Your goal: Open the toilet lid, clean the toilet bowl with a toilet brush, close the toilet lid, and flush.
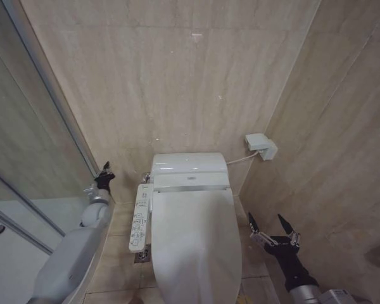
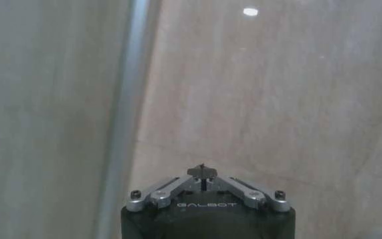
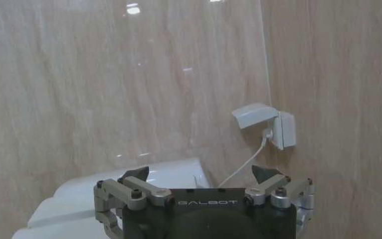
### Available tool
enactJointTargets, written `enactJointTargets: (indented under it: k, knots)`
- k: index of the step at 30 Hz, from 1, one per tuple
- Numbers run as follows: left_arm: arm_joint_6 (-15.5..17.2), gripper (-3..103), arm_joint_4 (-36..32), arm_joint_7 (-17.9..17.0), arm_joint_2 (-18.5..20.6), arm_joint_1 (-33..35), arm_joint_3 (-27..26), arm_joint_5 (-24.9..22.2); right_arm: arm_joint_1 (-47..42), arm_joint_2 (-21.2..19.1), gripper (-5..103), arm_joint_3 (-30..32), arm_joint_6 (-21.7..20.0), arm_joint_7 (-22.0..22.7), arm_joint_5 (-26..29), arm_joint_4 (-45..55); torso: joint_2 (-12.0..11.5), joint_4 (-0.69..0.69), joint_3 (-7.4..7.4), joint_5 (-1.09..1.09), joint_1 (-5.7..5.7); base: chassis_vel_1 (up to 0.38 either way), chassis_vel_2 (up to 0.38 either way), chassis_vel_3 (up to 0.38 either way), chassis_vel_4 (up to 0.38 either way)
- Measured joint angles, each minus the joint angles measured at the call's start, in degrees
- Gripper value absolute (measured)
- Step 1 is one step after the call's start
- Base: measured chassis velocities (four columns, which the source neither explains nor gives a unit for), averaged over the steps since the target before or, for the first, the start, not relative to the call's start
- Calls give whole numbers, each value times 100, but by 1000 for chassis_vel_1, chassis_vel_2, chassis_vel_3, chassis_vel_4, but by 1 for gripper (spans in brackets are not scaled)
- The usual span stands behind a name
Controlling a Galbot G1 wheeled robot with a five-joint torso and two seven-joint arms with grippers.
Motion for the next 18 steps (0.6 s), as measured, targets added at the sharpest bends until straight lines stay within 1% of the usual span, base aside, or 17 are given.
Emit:
enactJointTargets:
  k: [1, 2, 5, 6, 7, 9, 10, 11, 12, 14, 15, 16, 17, 18]
  knots:
    - [69, 0, -203, -83, 87, 157, -63, -3, 0, 0, 100, 0, 0, 0, 0, 0, 0, 2, 0, 1, 0, 0, 0, 0, 0]
    - [69, 0, -203, -83, 87, 157, -63, -3, 0, 0, 100, 0, 0, 0, 0, 0, 0, 2, 0, 1, 0, 0, 0, 0, 0]
    - [57, 0, -662, -93, 281, 632, -304, 206, 0, 0, 100, 0, -1, 0, 0, 0, 0, 1, 0, -1, 0, 0, 0, 0, 0]
    - [57, 0, -662, -93, 281, 632, -304, 206, 0, 0, 100, 0, -1, 0, 0, 0, 0, 1, 0, -1, 0, 0, 0, 0, 0]
    - [15, 0, -748, -71, 313, 778, -382, 280, 0, -1, 100, 0, -1, 0, 0, 0, 0, 2, 0, 0, -1, 0, 0, 0, 0]
    - [-106, 0, -921, 62, 347, 1139, -585, 507, 0, 0, 100, 0, 0, 0, 0, 0, 0, 1, 0, -4, 0, 0, 0, 0, 0]
    - [-106, 0, -921, 62, 347, 1139, -585, 507, 0, 0, 100, 0, 0, 0, 0, 0, 0, 1, 0, -4, 0, 0, 0, 0, 0]
    - [-165, 0, -1003, 122, 349, 1307, -684, 582, 0, -1, 100, 0, -1, 0, 0, 0, 0, 0, 0, -1, 0, 0, 0, 0, 0]
    - [-220, 0, -1078, 205, 345, 1488, -780, 632, 0, -1, 100, 0, -1, 0, 0, 0, 0, 1, 0, 1, 0, 0, 0, 0, 0]
    - [-428, 0, -1146, 412, 328, 1801, -905, 687, 0, -1, 100, 0, -1, 0, 0, 0, 0, 1, 0, -2, 0, 0, 0, 0, 0]
    - [-428, 0, -1146, 412, 328, 1801, -905, 687, 0, -1, 100, 0, -1, 0, 0, 0, 0, 1, 0, -2, 0, 0, 0, 0, 0]
    - [-513, 0, -1177, 484, 306, 1992, -964, 725, 0, -1, 100, 0, 0, 0, 0, 0, 0, 1, 0, -1, 0, 0, 0, 0, 0]
    - [-551, 0, -1216, 507, 271, 2162, -1001, 753, 0, 0, 100, 0, -1, 0, 0, 0, 0, 3, 0, 0, -1, 0, 0, 0, 0]
    - [-562, 0, -1327, 486, 204, 2392, -1033, 801, 0, 0, 100, 0, 0, 0, 0, 0, 0, 1, 0, -1, 0, 0, 0, 0, 0]
